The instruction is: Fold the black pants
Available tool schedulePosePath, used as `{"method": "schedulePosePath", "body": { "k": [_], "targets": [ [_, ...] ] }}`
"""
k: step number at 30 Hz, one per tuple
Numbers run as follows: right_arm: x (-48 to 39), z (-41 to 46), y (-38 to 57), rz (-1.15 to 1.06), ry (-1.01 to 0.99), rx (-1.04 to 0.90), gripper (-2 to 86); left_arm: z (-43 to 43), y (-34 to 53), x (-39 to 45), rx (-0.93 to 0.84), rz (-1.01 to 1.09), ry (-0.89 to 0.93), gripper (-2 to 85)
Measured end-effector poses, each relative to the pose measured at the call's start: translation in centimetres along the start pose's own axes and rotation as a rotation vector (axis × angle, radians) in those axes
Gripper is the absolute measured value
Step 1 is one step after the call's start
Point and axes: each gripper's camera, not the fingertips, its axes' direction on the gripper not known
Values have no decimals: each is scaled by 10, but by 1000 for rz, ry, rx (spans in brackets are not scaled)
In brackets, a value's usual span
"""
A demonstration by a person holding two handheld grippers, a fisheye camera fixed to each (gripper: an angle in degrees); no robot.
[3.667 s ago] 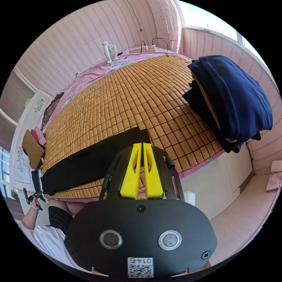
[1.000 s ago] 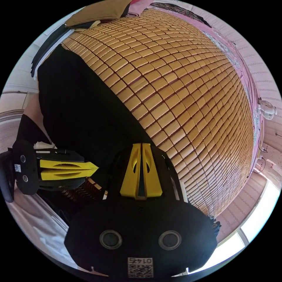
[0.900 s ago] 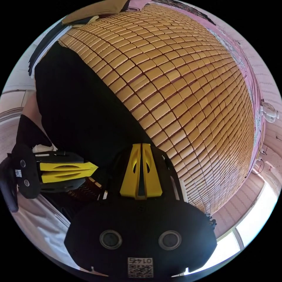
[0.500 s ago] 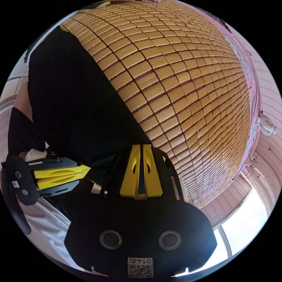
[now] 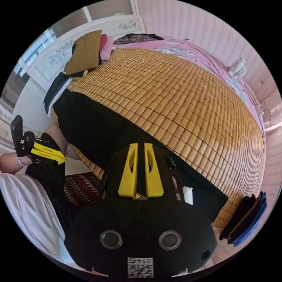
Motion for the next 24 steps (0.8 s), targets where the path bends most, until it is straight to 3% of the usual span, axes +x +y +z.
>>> {"method": "schedulePosePath", "body": {
  "k": [5,10,14,18,20,24],
  "targets": [
    [116,-29,167,536,271,104,114,-34,33,-51,99,-254,18,-10],
    [174,-32,273,879,302,153,162,-67,46,-94,202,-452,-59,-10],
    [191,-7,309,934,232,89,157,-79,43,-122,200,-554,-152,-10],
    [181,-4,327,903,289,94,131,-73,33,-147,100,-646,-277,-10],
    [172,-3,337,853,278,87,76,-63,29,-156,29,-655,-284,-10],
    [158,3,353,783,304,66,50,-64,31,-164,42,-647,-295,-10]
  ]
}}
